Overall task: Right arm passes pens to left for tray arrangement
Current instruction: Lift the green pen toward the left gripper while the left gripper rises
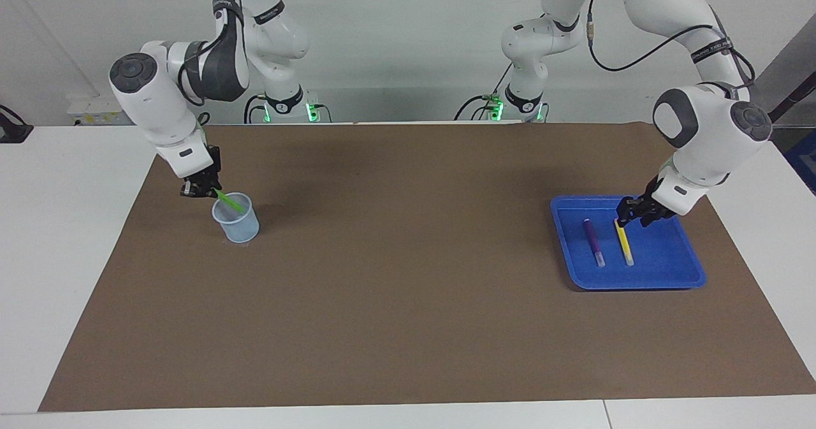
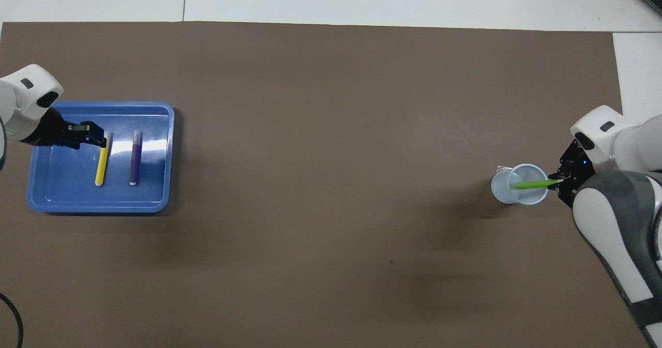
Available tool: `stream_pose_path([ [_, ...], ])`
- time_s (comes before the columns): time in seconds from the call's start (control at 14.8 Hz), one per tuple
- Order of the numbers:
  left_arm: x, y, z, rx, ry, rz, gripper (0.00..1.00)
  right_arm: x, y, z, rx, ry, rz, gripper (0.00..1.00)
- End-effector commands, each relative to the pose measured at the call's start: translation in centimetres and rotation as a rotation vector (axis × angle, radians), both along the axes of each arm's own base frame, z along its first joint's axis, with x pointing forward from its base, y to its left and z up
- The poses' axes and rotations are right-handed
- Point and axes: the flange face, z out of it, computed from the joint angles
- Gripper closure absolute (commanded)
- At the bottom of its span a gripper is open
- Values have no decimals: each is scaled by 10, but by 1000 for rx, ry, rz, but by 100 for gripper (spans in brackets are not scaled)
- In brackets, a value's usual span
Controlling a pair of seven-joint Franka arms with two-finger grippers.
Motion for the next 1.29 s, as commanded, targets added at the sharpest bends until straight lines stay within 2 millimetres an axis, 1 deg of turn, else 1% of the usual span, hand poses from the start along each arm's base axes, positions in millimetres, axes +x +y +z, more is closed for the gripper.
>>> stream_pose_path([
  [0.0, -9, -37, 36, -54, 20, 192, 45, 7, 8, 42, -8, 29, -22, 100],
  [0.14, -15, -61, 54, -126, 44, 366, 45, 7, 8, 69, -6, 39, -26, 100],
  [0.27, -22, -85, 72, -174, 69, 524, 45, 4, 9, 88, -9, 59, -66, 100],
  [0.34, -25, -100, 80, -194, 80, 604, 45, 1, 13, 95, -5, 71, -98, 100],
  [0.41, -27, -110, 89, -213, 92, 690, 45, 0, 23, 99, 46, 84, -146, 100],
  [0.54, -34, -126, 106, -254, 117, 834, 45, -4, 39, 99, 127, 103, -274, 100],
  [0.75, -39, -137, 123, -332, 193, 1061, 45, -7, 106, 101, 200, 143, -455, 100],
  [0.88, -43, -148, 132, -385, 257, 1166, 45, -12, 158, 105, 225, 163, -589, 100],
  [0.95, -43, -152, 134, -401, 280, 1235, 45, -14, 178, 104, 240, 167, -658, 100],
  [1.08, -47, -176, 137, -423, 330, 1321, 45, -25, 215, 99, 281, 172, -775, 100],
  [1.22, -54, -191, 137, -452, 394, 1356, 42, -37, 245, 94, 335, 195, -892, 100],
])
